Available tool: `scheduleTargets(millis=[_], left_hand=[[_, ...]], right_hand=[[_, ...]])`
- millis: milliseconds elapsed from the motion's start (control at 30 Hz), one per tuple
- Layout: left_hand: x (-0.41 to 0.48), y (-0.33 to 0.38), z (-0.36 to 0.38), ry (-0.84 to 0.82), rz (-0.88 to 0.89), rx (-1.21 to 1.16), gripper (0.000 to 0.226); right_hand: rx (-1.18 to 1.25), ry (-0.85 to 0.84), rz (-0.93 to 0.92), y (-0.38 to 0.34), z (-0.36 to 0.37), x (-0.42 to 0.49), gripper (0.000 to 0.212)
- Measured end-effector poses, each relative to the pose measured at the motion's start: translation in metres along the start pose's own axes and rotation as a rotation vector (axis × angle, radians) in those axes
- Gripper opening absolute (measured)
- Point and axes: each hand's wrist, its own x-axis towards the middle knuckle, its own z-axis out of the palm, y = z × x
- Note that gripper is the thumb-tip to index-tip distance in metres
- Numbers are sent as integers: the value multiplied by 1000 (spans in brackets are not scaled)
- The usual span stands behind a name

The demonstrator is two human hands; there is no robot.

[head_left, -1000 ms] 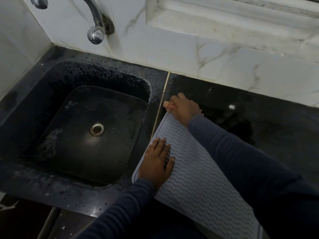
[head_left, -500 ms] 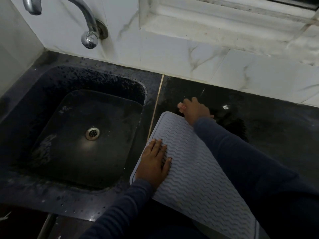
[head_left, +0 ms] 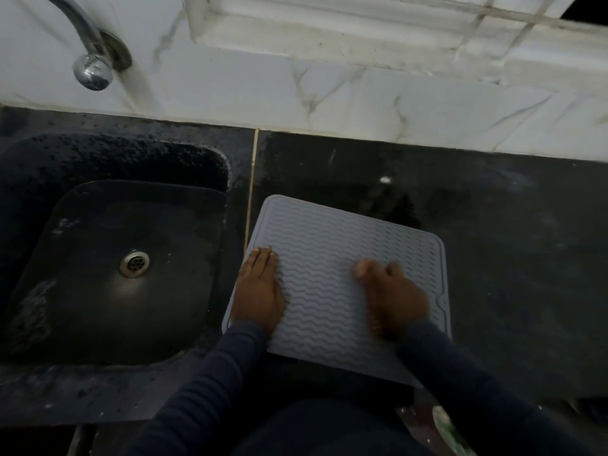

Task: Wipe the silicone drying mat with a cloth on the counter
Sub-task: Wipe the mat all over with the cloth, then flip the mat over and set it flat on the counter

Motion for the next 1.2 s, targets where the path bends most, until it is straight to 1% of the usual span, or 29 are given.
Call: scheduleTargets(millis=[67, 133, 200, 267, 300, 367, 400, 433, 500, 567, 667, 733, 800, 900, 967, 1000, 1033, 1067, 1100, 1200], left_hand=[[-1, 1, 1, 13, 18, 5, 57], [-1, 2, 0, 24, 24, 17, 57], [-2, 4, -1, 23, 20, 26, 58], [-2, 3, 0, 26, 17, 30, 57], [-3, 2, 1, 26, 19, 30, 56], [-2, 0, 2, 28, 41, 37, 55], [-2, 0, 3, 28, 46, 42, 55], [-1, -1, 3, 24, 43, 45, 55], [-1, -1, 2, 25, 42, 44, 56], [-2, 1, 2, 43, 55, 65, 55], [-3, 3, 1, 82, 11, 127, 53], [-4, 6, 2, 88, -60, 141, 57], [-3, 9, 3, 77, -114, 124, 60], [0, 7, 4, 92, -145, 106, 55], [6, 4, 2, 128, -197, 81, 50], [11, 2, -2, 146, -233, 83, 50], [18, 4, -3, 155, -271, 101, 51], [25, 5, -9, 150, -305, 121, 51], [32, 8, -13, 142, -347, 130, 49], [50, 22, -16, 130, -475, 43, 47]], right_hand=[[-22, 103, 173, 43, -13, 2, 47], [-29, 154, 345, 66, -25, 8, 46], [14, 211, 382, 62, -28, 7, 47], [139, 243, 295, 33, -22, -4, 44], [175, 225, 202, 13, -14, -15, 43], [169, 134, -7, -25, 11, -40, 42], [137, 85, -71, -34, 21, -50, 41], [104, 58, -96, -32, 28, -55, 40], [87, 62, -27, -2, 23, -55, 40], [129, 133, 139, 45, 9, -51, 46], [53, 256, 390, 113, -11, -40, 35], [-28, 276, 484, 144, -24, -32, 27], [-30, 276, 529, 160, -32, -24, 25], [-37, 305, 478, 167, -31, -18, 40], [-26, 418, 357, 160, -32, -21, 48], [-8, 475, 288, 152, -32, -23, 46], [18, 499, 232, 148, -34, -24, 39], [32, 479, 202, 139, -33, -26, 32], [50, 416, 201, 131, -31, -26, 30], [104, 119, 316, 123, -25, -19, 46]])
